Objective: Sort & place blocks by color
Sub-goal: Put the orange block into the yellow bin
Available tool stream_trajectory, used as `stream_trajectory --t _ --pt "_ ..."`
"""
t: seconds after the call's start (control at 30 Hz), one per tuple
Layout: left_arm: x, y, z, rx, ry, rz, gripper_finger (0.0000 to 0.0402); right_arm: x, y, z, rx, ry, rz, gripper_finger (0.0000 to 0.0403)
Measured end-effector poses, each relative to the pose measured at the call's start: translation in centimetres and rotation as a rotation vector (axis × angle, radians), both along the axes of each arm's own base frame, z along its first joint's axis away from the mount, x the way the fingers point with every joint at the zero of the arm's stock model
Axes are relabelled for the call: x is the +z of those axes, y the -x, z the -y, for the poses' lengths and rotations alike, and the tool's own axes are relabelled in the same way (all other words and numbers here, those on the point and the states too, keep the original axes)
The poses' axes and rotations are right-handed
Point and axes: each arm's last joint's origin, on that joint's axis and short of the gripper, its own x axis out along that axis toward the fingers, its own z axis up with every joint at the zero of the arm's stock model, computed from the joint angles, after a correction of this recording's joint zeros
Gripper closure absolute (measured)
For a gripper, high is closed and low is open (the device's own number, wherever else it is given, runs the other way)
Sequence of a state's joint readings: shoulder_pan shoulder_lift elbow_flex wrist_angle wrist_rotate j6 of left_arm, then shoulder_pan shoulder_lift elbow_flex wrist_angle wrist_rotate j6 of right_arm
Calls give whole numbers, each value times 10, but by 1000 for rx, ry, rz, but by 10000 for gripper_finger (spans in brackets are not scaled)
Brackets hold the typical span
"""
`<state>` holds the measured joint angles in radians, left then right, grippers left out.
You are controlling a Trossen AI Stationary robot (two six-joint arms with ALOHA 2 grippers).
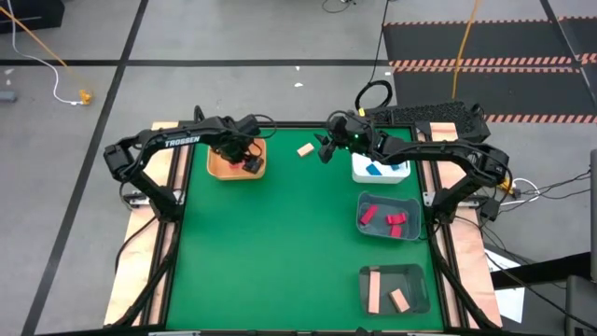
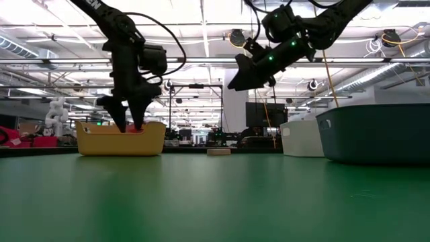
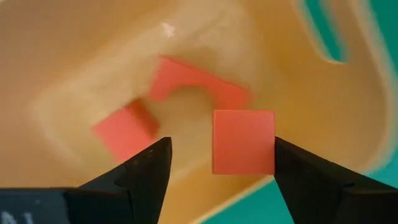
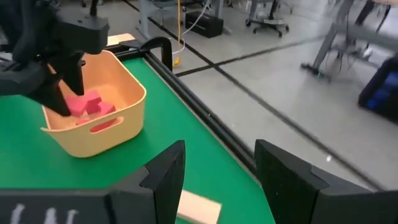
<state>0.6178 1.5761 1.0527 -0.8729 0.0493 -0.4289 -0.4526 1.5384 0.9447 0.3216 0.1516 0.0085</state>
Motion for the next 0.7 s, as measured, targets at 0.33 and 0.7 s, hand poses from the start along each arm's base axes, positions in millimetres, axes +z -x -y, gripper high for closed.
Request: stream_trajectory --t 0.33,0.7 --pt "0 0 4 -19 -53 -67 173 2 -1 0 5 16 13 218" --pt "1 -7 -1 -56 -99 6 174 1 -1 0 1 19 7 218"
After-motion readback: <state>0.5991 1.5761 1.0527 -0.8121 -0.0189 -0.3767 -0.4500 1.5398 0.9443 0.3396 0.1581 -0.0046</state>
